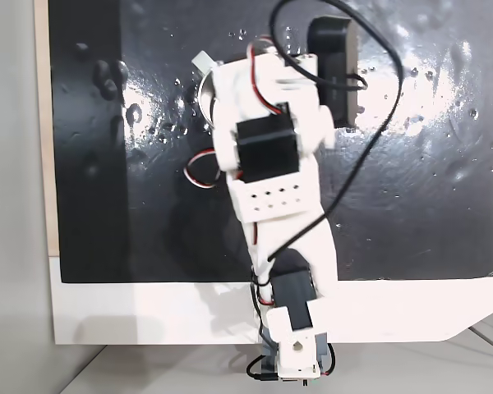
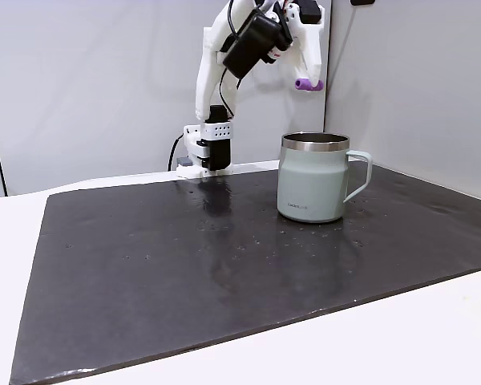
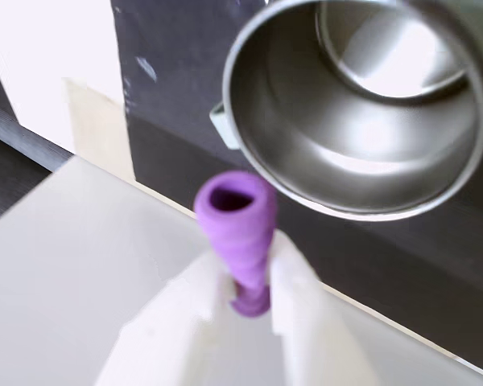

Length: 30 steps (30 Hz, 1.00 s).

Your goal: Grasp a pengrip and put it in the cup.

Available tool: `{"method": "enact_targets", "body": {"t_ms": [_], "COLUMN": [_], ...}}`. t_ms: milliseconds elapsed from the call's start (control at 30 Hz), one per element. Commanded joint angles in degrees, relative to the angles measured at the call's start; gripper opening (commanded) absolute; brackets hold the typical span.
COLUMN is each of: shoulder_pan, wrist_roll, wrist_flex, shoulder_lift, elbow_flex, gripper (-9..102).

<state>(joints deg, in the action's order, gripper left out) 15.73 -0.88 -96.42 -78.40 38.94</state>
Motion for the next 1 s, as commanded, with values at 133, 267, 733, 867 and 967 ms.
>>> {"method": "enact_targets", "body": {"t_ms": [133, 267, 733, 867, 967], "shoulder_pan": [3.6, 4.5, 4.4, 4.7, 4.7], "wrist_roll": [-0.1, -0.2, -0.9, -0.9, -1.1], "wrist_flex": [-0.4, -0.4, -0.4, -0.4, -0.4], "shoulder_lift": [-1.0, -3.2, -5.8, -6.6, -6.9], "elbow_flex": [-0.6, 1.9, 4.3, 4.9, 5.4], "gripper": [3, 23, 34, 34, 34]}}
